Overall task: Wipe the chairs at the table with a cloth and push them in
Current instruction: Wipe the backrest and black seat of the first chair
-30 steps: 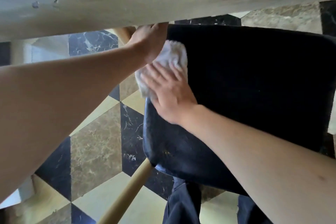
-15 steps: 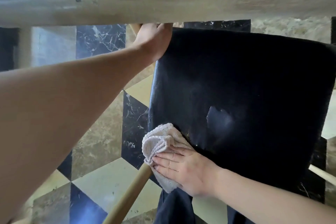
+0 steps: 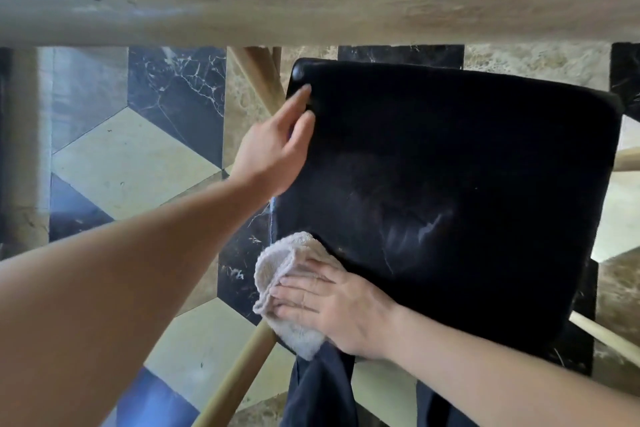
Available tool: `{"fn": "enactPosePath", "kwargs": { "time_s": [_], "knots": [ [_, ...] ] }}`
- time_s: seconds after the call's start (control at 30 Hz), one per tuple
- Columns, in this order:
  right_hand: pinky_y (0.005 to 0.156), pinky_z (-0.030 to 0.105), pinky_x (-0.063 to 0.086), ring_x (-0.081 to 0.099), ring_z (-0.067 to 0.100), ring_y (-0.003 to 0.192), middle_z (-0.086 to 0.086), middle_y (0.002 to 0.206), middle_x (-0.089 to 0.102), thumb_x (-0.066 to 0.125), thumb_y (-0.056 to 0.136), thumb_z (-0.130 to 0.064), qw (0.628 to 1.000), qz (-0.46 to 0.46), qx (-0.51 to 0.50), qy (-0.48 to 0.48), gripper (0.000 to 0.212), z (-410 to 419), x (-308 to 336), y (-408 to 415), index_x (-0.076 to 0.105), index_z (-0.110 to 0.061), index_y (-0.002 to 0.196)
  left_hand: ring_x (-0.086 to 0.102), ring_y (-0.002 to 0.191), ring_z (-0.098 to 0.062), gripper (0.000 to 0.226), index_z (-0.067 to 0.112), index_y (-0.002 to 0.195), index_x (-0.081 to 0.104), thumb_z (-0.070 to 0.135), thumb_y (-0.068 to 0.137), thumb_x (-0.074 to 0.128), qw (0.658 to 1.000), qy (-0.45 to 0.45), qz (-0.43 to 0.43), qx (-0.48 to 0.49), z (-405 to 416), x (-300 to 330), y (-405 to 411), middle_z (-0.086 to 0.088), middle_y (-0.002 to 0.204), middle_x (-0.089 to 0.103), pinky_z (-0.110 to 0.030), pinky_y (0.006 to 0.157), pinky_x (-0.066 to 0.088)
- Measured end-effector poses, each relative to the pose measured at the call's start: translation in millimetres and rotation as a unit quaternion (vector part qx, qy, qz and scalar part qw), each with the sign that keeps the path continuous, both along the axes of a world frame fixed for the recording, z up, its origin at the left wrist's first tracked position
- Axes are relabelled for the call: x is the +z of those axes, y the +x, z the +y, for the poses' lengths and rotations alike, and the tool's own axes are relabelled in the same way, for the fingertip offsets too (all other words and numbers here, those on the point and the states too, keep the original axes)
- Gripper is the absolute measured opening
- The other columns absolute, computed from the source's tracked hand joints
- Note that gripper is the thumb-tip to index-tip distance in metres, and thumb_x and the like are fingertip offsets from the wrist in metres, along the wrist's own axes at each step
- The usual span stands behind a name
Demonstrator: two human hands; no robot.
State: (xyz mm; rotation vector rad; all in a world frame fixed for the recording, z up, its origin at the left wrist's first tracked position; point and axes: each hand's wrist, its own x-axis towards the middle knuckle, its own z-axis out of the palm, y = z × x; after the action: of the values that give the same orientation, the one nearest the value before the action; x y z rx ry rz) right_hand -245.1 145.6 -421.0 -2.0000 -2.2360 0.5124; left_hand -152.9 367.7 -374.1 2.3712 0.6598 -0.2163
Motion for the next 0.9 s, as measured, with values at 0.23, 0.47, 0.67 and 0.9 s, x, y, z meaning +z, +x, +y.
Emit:
{"fn": "enactPosePath", "kwargs": {
  "time_s": [0.23, 0.47, 0.67, 0.9],
  "knots": [
    [0.124, 0.053, 0.006, 0.025, 0.027, 0.152, 0.005, 0.163, 0.031, 0.034, 0.098, -0.019, 0.99, -0.059, -0.124, 0.023, 0.059, 32.2, 6.8, 123.2, 0.032, -0.022, 0.157, 0.053, 0.095, 0.004, 0.061, 0.044, 0.151, 0.032, 0.065, 0.095, 0.023, 0.998, -0.059, 0.018, -0.005, 6.1, 7.8, 3.5, -0.007, 0.133, 0.065, -0.004, 0.077, 0.033],
    [0.125, 0.052, 0.006, 0.011, 0.017, 0.155, -0.001, 0.168, 0.014, 0.042, 0.094, -0.019, 0.935, -0.079, -0.345, -0.027, 0.073, -24.7, 12.2, 212.0, 0.015, -0.024, 0.161, -0.004, 0.15, 0.002, 0.067, 0.044, 0.156, 0.016, 0.068, 0.093, 0.008, 0.994, -0.063, 0.078, -0.052, -15.5, -3.2, -8.2, 0.018, 0.165, 0.011, -0.027, 0.119, 0.002],
    [0.125, 0.05, 0.001, 0.008, 0.018, 0.156, -0.001, 0.169, 0.015, 0.044, 0.096, -0.015, 0.82, -0.04, -0.57, -0.027, 0.07, -63.7, 18.9, 207.6, 0.017, -0.021, 0.16, -0.007, 0.152, -0.006, 0.062, 0.04, 0.157, 0.011, 0.062, 0.099, 0.01, 0.993, -0.045, 0.104, -0.032, -24.6, -8.2, -0.7, 0.01, 0.167, 0.007, -0.028, 0.12, -0.002],
    [0.124, 0.054, -0.001, 0.005, 0.018, 0.156, -0.003, 0.169, 0.014, 0.056, 0.091, -0.011, 0.763, 0.024, -0.646, 0.001, 0.081, 4.7, 22.4, 146.3, 0.017, -0.024, 0.16, -0.004, 0.153, -0.015, 0.076, 0.044, 0.156, 0.012, 0.072, 0.086, 0.007, 0.987, -0.047, 0.154, 0.001, -37.3, 0.2, 15.2, 0.01, 0.167, 0.007, -0.046, 0.122, 0.005]
  ]
}}
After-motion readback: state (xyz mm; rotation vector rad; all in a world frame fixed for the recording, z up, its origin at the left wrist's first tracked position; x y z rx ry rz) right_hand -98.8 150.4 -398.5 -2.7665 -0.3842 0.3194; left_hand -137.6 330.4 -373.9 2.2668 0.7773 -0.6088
